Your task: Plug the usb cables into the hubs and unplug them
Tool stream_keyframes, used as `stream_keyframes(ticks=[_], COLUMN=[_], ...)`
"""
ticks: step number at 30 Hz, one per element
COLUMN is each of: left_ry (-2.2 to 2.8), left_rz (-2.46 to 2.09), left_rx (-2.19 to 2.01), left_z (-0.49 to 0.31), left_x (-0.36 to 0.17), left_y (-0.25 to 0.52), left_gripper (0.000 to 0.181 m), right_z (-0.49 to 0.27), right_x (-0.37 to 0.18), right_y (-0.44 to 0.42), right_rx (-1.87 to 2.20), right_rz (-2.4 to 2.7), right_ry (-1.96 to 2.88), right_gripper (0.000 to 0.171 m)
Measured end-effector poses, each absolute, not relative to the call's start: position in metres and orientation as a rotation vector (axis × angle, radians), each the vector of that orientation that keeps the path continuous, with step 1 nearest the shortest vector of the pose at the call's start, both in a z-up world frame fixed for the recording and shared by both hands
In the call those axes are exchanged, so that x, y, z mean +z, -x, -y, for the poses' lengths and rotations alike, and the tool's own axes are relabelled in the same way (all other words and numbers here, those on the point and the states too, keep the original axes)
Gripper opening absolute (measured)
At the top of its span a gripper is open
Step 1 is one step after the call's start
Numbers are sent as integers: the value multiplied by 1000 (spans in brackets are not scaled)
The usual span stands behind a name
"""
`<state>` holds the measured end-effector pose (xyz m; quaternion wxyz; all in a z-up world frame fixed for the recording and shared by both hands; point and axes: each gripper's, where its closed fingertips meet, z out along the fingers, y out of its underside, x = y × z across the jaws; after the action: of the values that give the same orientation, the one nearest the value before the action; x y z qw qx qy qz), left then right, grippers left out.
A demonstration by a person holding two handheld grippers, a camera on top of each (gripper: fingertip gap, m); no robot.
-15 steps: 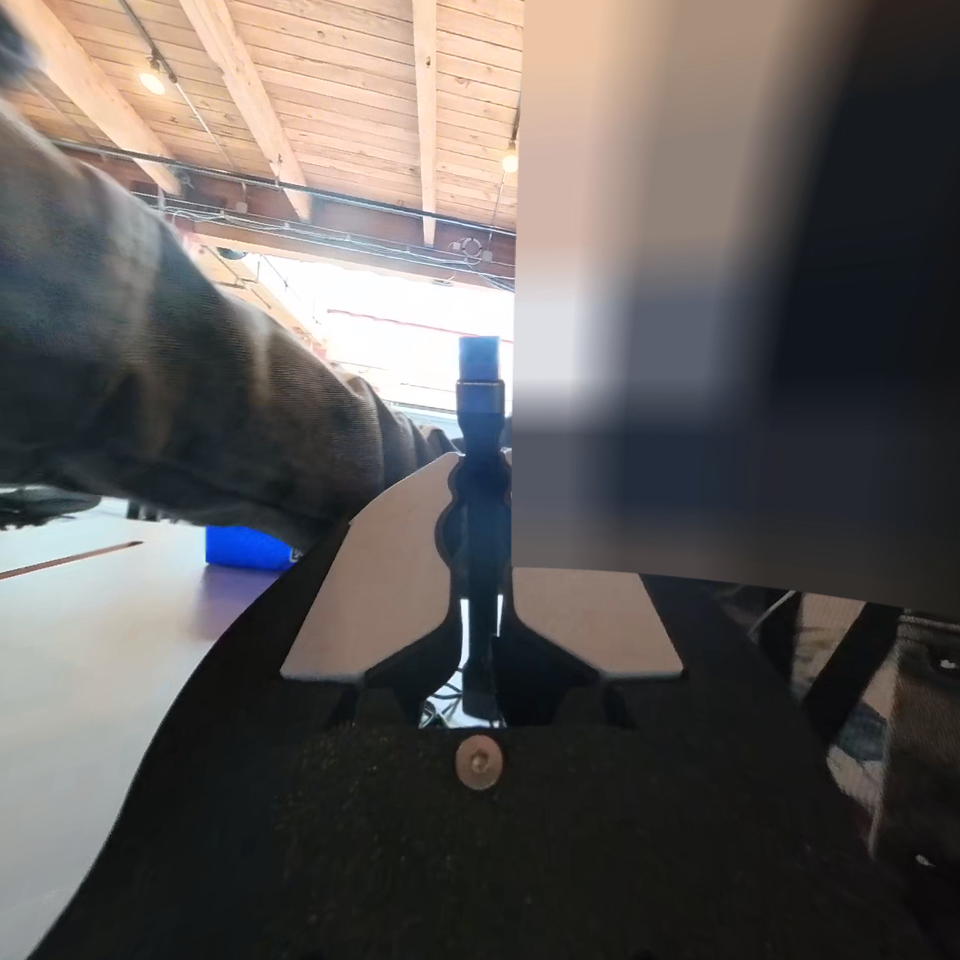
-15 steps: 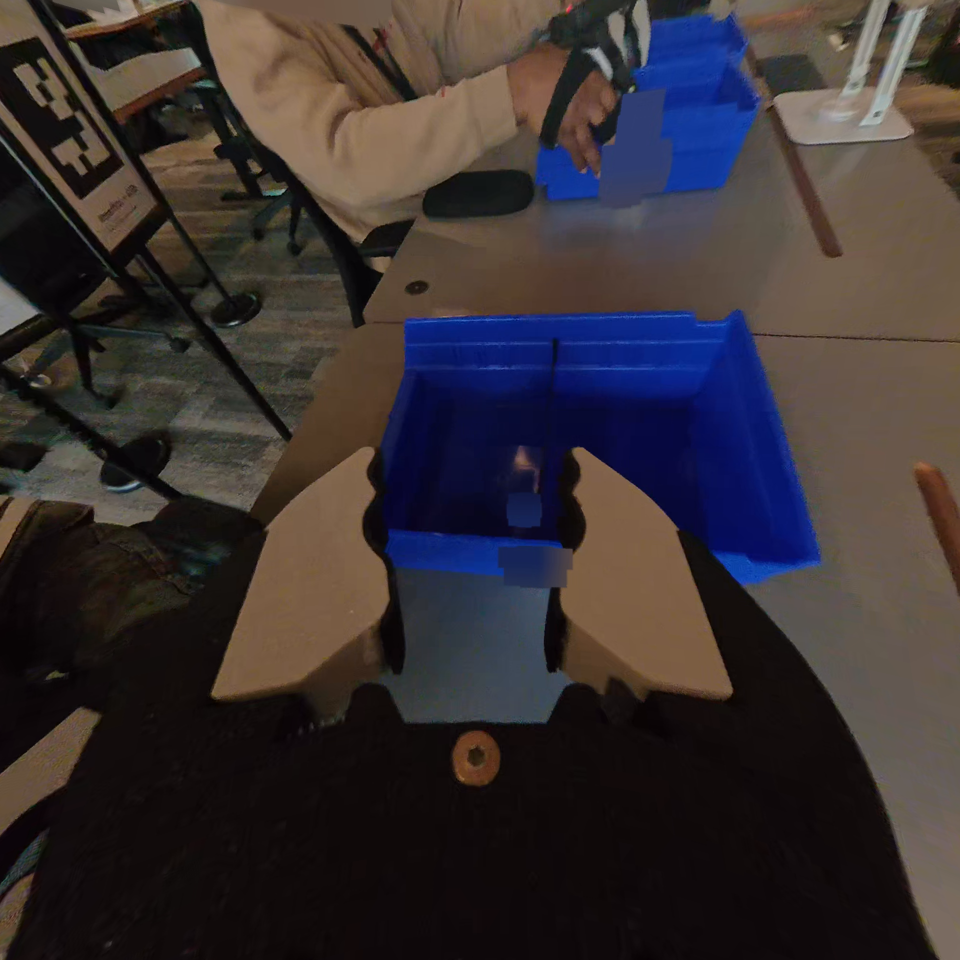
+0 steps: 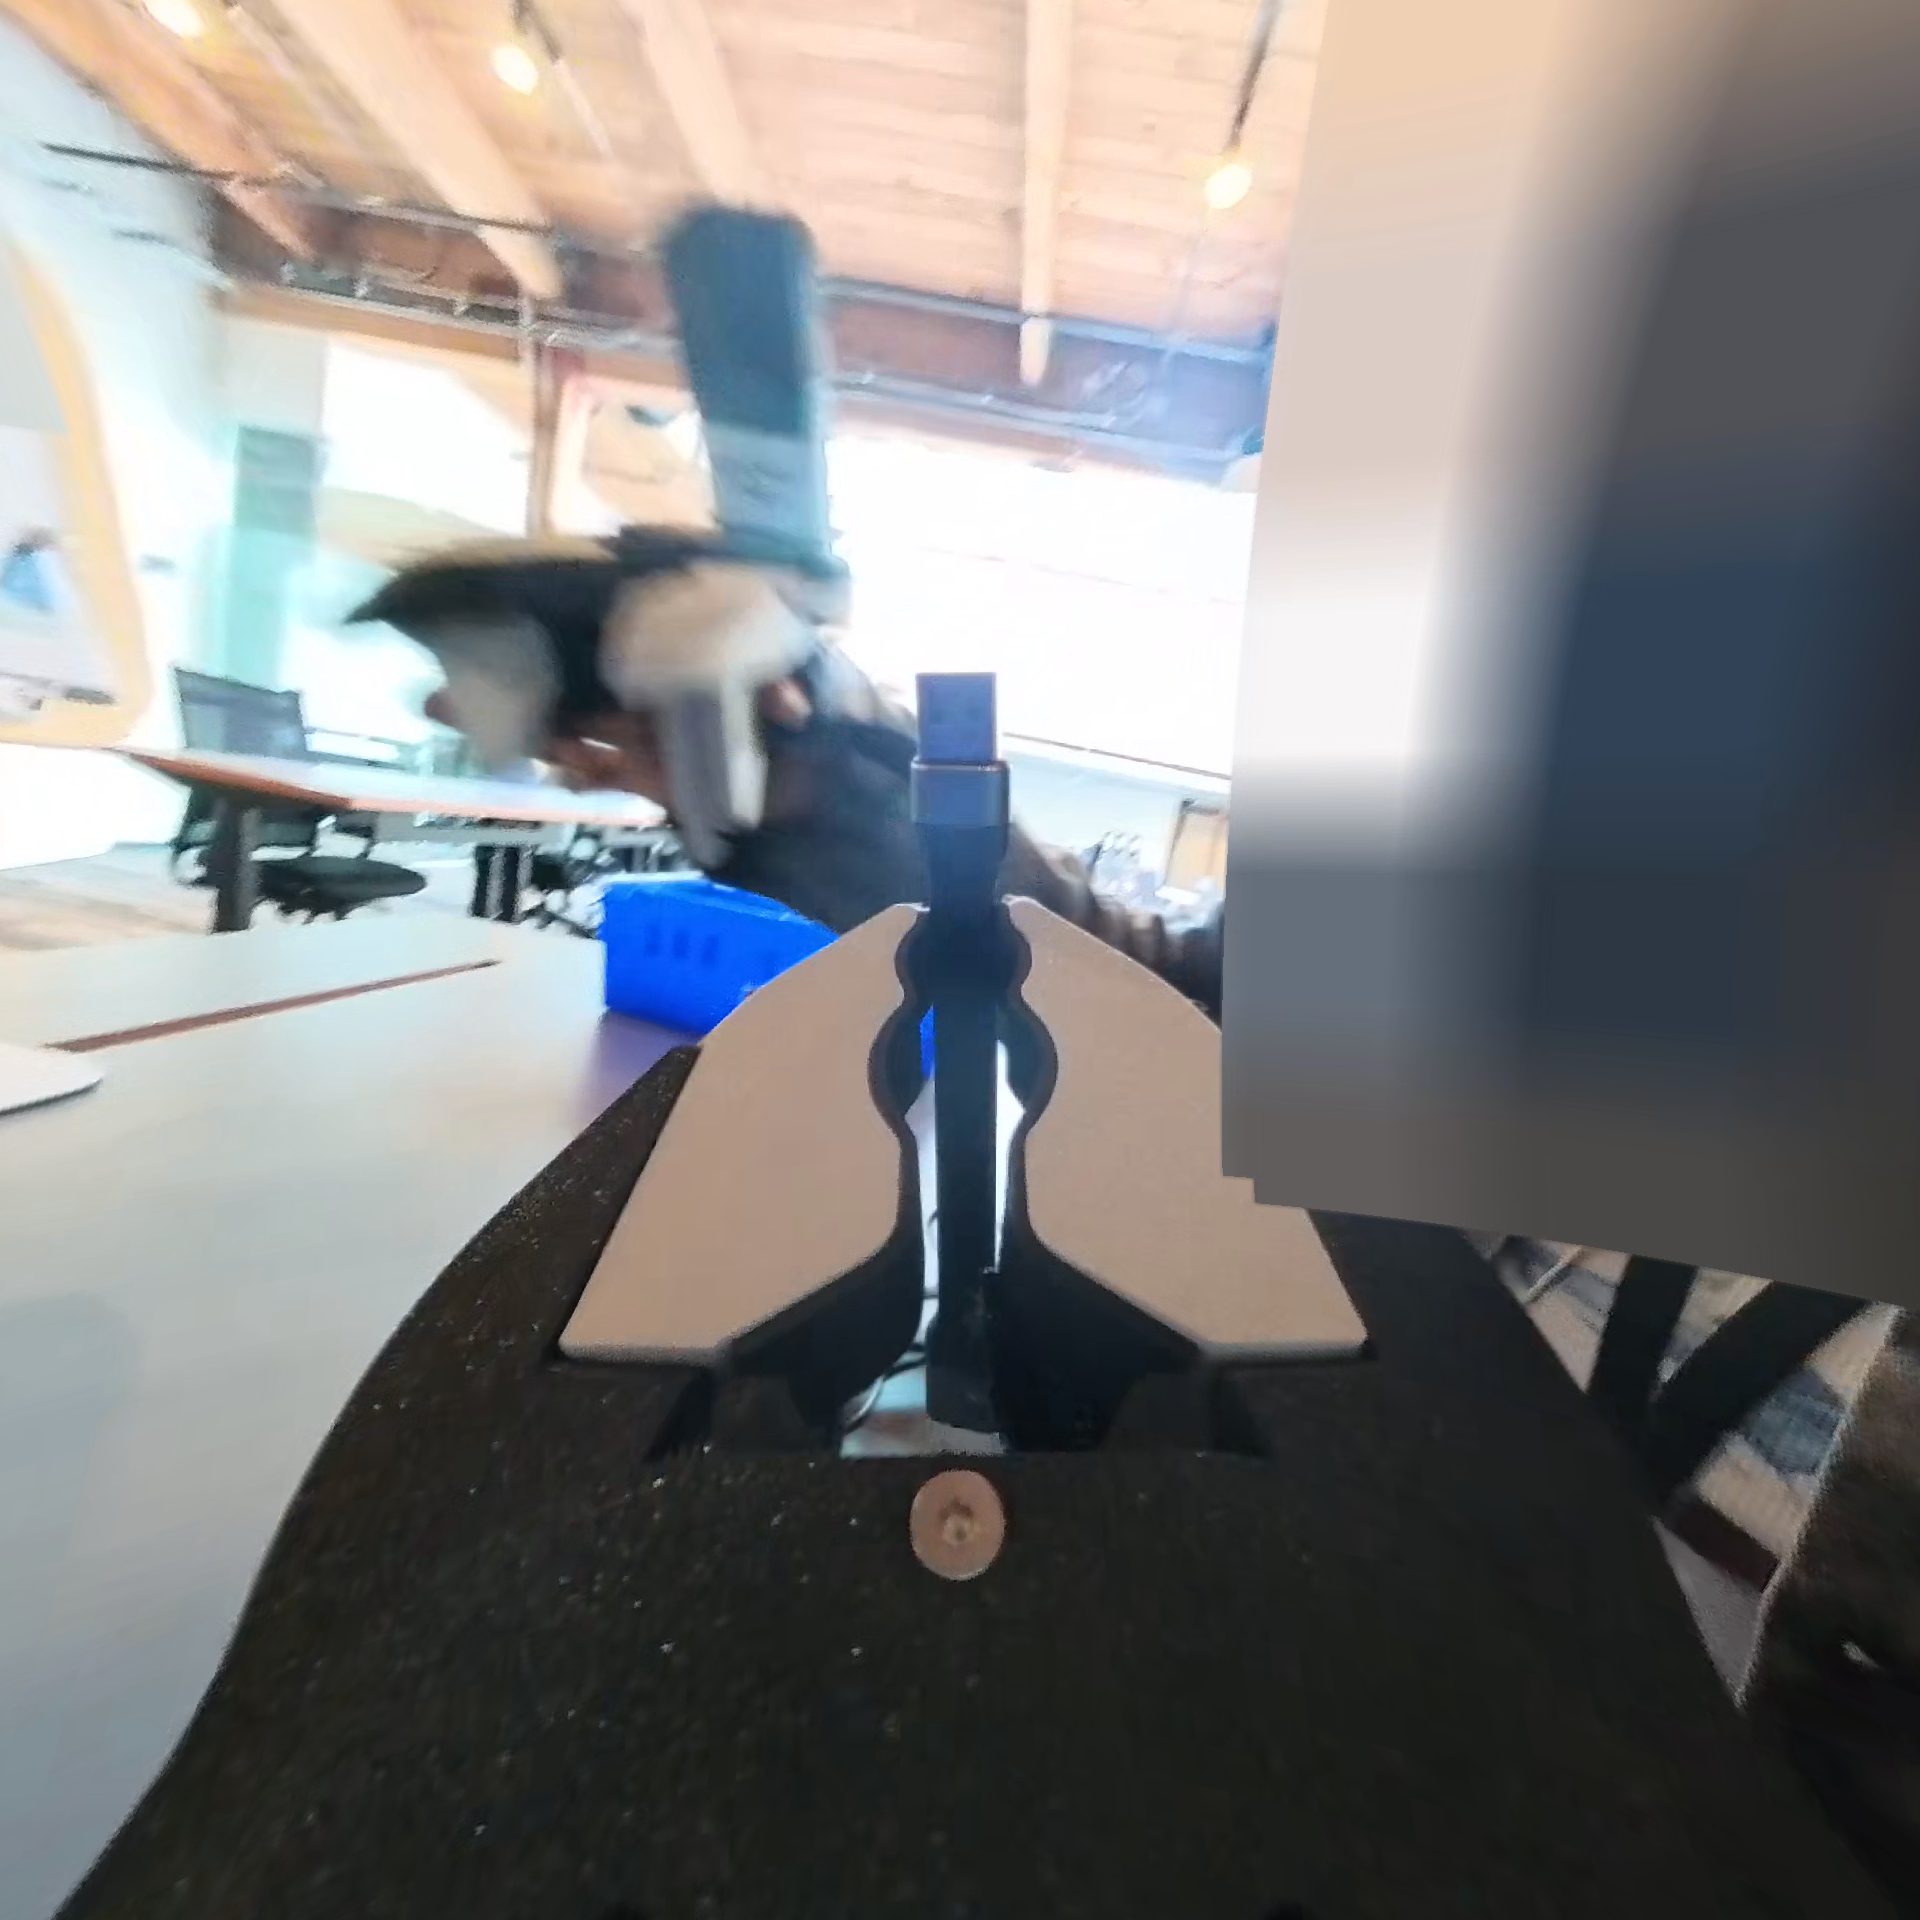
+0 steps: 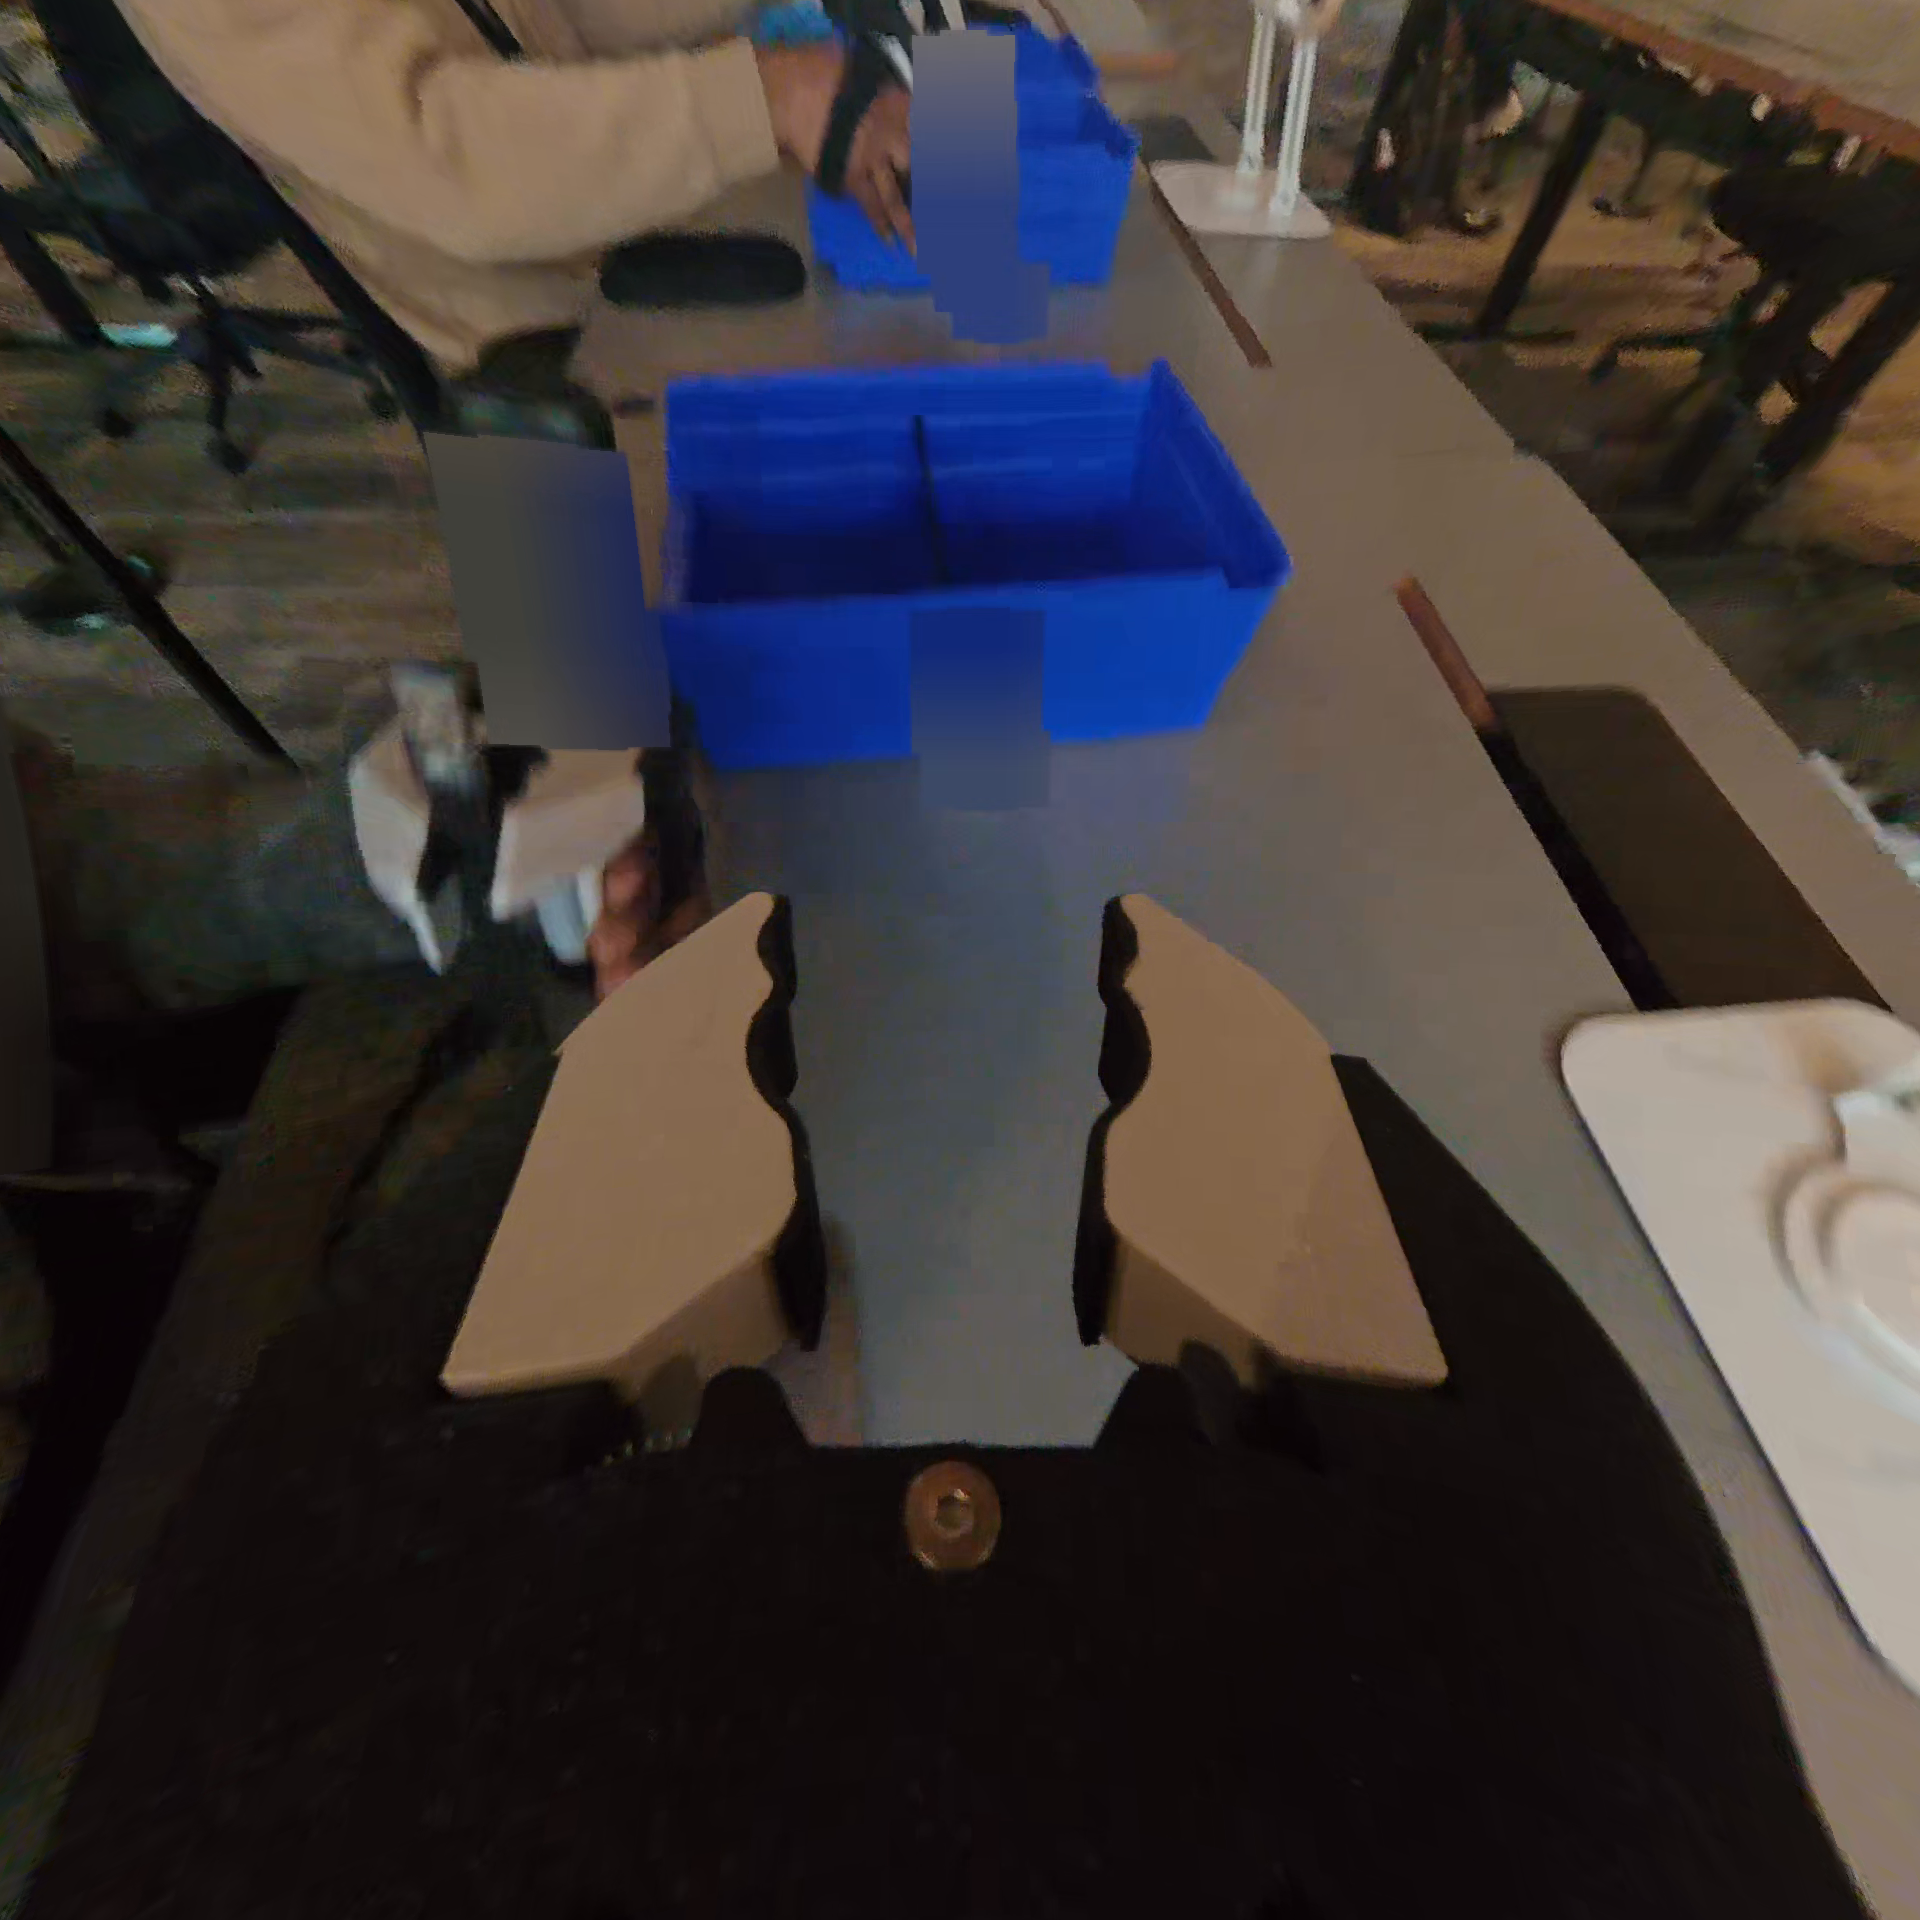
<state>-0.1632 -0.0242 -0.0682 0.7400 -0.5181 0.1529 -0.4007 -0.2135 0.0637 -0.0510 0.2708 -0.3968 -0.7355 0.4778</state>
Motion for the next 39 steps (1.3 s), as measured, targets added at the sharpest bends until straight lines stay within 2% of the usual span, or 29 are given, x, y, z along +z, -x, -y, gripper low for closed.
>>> stream_keyframes(ticks=[10, 14, 17, 22, 24, 28, 30, 35, 37, 39], left_ry=[1372, 1444, 1495, 1550, 1592, 1718, 1776, 1934, 1957, 1953], left_rz=[-340, -376, -398, -409, -396, -361, -349, -374, -385, -390], left_rx=[-678, -644, -634, -599, -580, -484, -436, -238, -201, -197], left_z=[9, 6, 2, -4, -6, -10, -10, -11, -10, -10], left_x=[-83, -88, -94, -102, -107, -120, -126, -144, -145, -142], left_y=[163, 154, 148, 145, 148, 161, 166, 175, 174, 170], left_gripper=[11, 11, 11, 11, 11, 11, 11, 11, 11, 11], right_z=[-69, -94, -106, -99, -100, -93, -89, -85, -81, -77], right_x=[-174, -210, -222, -237, -238, -238, -237, -237, -238, -239], right_y=[93, 77, 81, 82, 84, 79, 76, 78, 84, 88], right_rx=[1031, 948, 972, 954, 908, 777, 752, 811, 857, 889], right_rz=[2377, 2410, 2345, 2332, 2279, 2192, 2169, 2179, 2172, 2177], right_ry=[916, 945, 997, 1052, 1140, 1259, 1264, 1243, 1267, 1309], right_gripper=[55, 51, 41, 41, 31, 31, 31, 52, 53, 36])
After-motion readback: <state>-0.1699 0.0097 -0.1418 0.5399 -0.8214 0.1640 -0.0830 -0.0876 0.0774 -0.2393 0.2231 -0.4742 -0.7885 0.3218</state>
